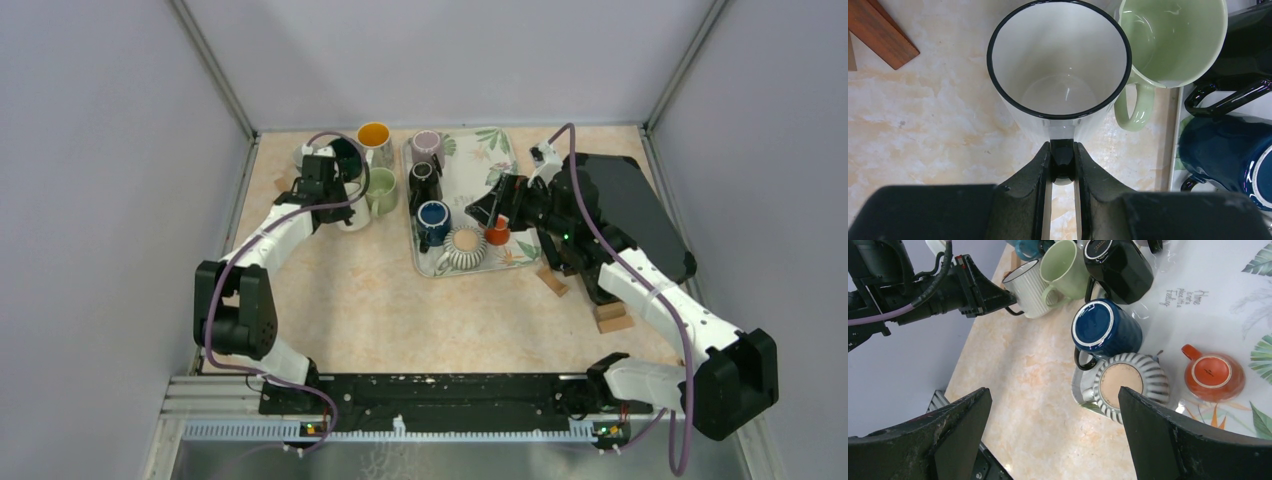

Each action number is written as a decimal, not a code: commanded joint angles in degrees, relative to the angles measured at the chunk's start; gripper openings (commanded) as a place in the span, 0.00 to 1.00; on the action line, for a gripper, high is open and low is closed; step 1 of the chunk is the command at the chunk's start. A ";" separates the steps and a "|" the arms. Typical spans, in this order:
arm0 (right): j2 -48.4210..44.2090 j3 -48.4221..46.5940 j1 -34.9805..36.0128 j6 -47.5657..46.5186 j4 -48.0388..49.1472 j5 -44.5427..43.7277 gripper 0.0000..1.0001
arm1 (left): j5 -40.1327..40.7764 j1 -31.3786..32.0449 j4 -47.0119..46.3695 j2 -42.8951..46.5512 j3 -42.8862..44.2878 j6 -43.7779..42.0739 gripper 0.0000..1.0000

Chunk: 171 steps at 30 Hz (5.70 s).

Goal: Turn the mug right side up
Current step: Place the cup at the center of the board, then turn over the cup on the tray.

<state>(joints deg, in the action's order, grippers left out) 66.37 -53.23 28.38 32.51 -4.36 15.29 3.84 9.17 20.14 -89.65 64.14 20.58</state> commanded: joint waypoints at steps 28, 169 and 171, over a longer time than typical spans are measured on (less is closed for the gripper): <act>-0.01 3.05 0.69 -0.60 2.82 1.04 0.99 | 13.54 4.63 -12.31 3.59 -13.98 6.66 0.13; -9.23 14.29 5.93 9.09 -17.26 -29.77 0.92 | -14.23 36.17 -27.32 -16.12 1.74 13.77 0.98; -10.03 14.38 5.79 8.91 -17.72 -30.20 0.92 | -14.55 36.19 -28.24 -17.00 2.64 14.82 0.98</act>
<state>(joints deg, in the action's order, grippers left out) 59.11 -38.94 34.98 41.65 -21.28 -12.75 -13.19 44.93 -5.58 -105.30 63.02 31.88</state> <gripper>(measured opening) 0.921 0.985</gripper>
